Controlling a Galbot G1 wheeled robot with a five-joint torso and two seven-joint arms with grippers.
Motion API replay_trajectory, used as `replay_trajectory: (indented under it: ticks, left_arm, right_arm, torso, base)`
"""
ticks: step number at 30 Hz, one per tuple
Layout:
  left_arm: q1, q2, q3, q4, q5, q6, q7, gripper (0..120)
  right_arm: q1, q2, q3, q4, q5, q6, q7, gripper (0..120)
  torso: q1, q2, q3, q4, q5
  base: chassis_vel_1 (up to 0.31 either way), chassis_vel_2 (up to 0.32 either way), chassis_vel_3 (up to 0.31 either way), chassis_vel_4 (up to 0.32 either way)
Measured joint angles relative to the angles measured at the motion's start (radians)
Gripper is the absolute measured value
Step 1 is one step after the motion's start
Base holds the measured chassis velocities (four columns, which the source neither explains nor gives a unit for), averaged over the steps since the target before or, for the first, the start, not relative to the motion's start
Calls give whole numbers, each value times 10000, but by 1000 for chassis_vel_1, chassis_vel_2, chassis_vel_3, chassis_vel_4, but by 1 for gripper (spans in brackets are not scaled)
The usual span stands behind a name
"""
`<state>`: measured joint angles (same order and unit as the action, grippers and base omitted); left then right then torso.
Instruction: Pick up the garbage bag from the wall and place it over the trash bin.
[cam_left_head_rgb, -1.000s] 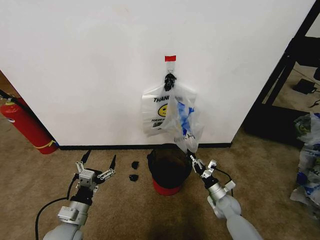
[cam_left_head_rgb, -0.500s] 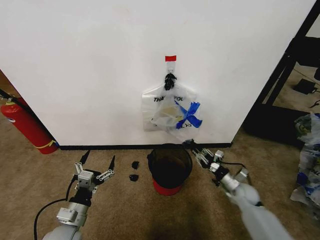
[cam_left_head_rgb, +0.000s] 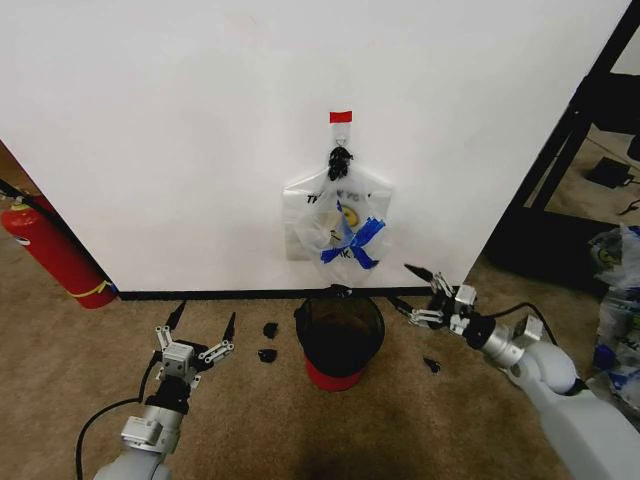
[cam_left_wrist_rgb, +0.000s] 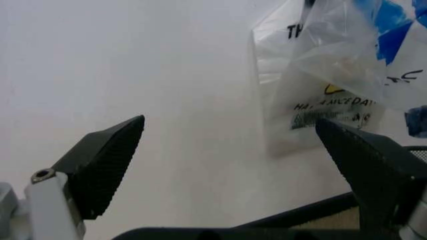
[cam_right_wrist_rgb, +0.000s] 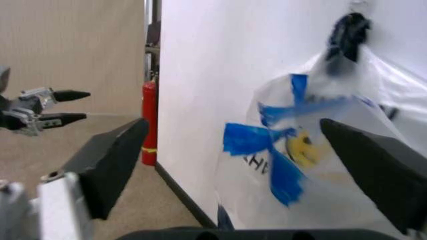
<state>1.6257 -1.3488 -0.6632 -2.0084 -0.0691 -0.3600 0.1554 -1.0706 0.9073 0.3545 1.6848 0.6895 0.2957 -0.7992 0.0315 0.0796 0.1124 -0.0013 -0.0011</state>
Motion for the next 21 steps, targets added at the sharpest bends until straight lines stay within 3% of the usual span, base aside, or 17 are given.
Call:
replay_trajectory:
  ticks: [8, 21]
  left_arm:
    - [108, 14, -116, -25, -6, -79, -8, 100]
    - [98, 90, -172, 35, -80, -165, -37, 100]
  right_arm:
    - [1132, 211, -886, -1284, -939, 181, 408, 98]
    - [2084, 602, -1514, -1842, -927, 75, 662, 54]
  torso:
    - [0, 0, 1, -2, 1]
    - [0, 0, 1, -2, 1]
  base:
    - [0, 0, 0, 0]
    - [0, 0, 0, 0]
